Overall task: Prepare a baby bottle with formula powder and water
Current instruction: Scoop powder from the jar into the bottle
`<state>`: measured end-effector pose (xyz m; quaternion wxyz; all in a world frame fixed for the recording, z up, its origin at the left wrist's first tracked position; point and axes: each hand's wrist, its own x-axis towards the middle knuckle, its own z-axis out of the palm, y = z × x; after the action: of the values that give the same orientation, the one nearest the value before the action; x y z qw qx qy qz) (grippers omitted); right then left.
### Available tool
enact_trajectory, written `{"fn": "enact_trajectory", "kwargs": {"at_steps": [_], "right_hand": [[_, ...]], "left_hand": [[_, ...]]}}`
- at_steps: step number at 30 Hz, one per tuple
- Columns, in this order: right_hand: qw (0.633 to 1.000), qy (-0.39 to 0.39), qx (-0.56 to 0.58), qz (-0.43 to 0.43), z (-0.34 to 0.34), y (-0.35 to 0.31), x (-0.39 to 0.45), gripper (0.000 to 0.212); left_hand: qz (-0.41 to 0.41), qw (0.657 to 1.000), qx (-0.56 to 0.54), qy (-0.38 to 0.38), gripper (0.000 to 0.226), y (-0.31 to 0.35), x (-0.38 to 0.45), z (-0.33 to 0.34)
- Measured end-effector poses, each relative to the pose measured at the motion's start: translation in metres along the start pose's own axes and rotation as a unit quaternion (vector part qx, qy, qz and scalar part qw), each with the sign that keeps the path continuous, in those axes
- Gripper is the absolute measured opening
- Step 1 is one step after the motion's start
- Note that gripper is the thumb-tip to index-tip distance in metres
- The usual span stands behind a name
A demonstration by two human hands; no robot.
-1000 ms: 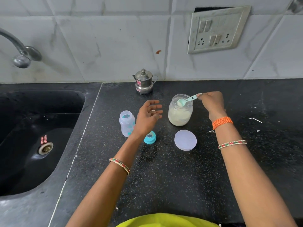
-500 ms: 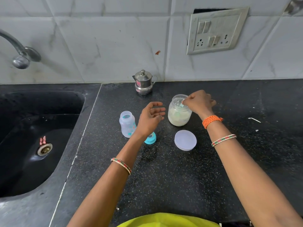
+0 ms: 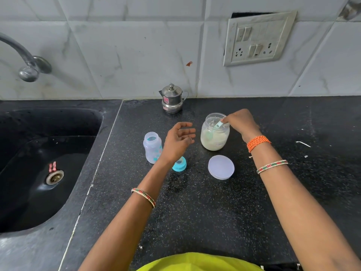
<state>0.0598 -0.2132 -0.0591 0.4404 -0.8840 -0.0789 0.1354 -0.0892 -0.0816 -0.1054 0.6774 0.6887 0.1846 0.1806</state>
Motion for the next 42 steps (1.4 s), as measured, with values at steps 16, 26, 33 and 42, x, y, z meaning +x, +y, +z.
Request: {"fn": "enact_trajectory", "kwargs": {"at_steps": [16, 26, 33, 42], "right_hand": [[0.979, 0.067, 0.181, 0.064, -0.010, 0.015, -0.006, 0.014], [0.963, 0.090, 0.238, 0.091, -0.014, 0.019, -0.015, 0.018], [0.977, 0.117, 0.175, 0.029, -0.011, 0.002, -0.014, 0.013], [0.954, 0.142, -0.241, -0.108, -0.002, -0.006, -0.008, 0.016]], "left_hand": [[-0.001, 1.000, -0.018, 0.009, 0.040, 0.004, -0.004, -0.004], [0.012, 1.000, -0.018, 0.019, 0.039, 0.011, -0.008, -0.001], [0.064, 0.993, -0.059, 0.075, 0.035, 0.022, -0.018, -0.018], [-0.045, 0.998, 0.008, -0.049, 0.049, 0.010, -0.015, 0.005]]}}
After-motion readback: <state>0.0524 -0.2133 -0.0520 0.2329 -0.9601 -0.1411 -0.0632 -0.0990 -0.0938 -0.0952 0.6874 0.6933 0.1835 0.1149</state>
